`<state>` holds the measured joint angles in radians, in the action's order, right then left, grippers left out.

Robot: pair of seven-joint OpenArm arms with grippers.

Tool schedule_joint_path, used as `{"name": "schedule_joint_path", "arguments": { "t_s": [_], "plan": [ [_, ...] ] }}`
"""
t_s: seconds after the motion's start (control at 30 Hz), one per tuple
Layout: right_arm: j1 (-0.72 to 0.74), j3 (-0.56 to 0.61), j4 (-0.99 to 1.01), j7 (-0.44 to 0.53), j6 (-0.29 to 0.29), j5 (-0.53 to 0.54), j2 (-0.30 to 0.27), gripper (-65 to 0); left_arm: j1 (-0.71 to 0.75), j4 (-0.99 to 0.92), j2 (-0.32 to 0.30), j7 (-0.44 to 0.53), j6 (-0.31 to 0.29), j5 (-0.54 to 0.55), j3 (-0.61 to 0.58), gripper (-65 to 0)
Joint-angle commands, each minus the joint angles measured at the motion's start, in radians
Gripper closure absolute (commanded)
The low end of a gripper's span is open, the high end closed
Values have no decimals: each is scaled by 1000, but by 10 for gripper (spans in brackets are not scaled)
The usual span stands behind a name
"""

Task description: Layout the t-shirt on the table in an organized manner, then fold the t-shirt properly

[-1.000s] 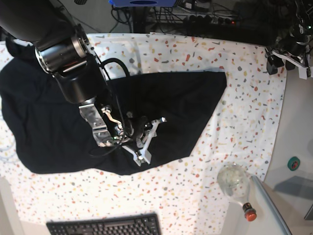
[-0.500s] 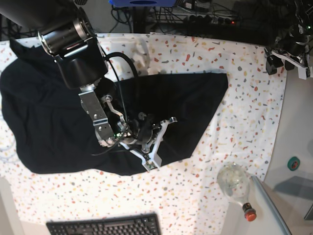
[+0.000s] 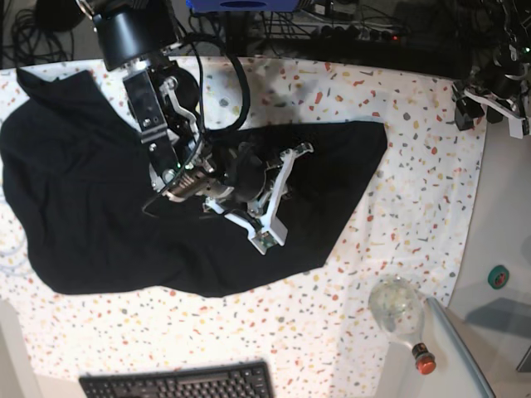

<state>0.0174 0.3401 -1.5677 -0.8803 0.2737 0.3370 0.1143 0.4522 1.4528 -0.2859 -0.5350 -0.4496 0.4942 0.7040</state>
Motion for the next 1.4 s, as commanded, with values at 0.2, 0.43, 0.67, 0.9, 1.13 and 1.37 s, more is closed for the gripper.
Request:
{"name": "schedule_joint_path", "arguments": {
  "t_s": [0.2, 0.43, 0.67, 0.9, 1.13, 1.37],
  "plan": [
    [-187, 147, -227, 37, 2, 7, -67, 0, -22, 16, -26, 20, -5, 8, 9, -449],
    [-152, 153, -237, -12, -3, 9, -115, 0, -25, 50, -26, 19, -5, 8, 9, -449],
    [-107, 162, -231, -250, -1, 10, -127, 0, -28, 55, -26, 19, -5, 8, 1, -449],
    [-92, 299, -230, -320, -1, 10, -169, -227, -51, 53, -26, 16, -5, 4, 7, -449],
    [-78, 301, -345, -317, -4, 6, -216, -321, -46, 45, -28, 19, -5, 2, 9, -449],
    [98, 106, 83, -92, -4, 6, -176, -6, -23, 55, -28, 17, -5, 1, 9, -448]
  ]
}}
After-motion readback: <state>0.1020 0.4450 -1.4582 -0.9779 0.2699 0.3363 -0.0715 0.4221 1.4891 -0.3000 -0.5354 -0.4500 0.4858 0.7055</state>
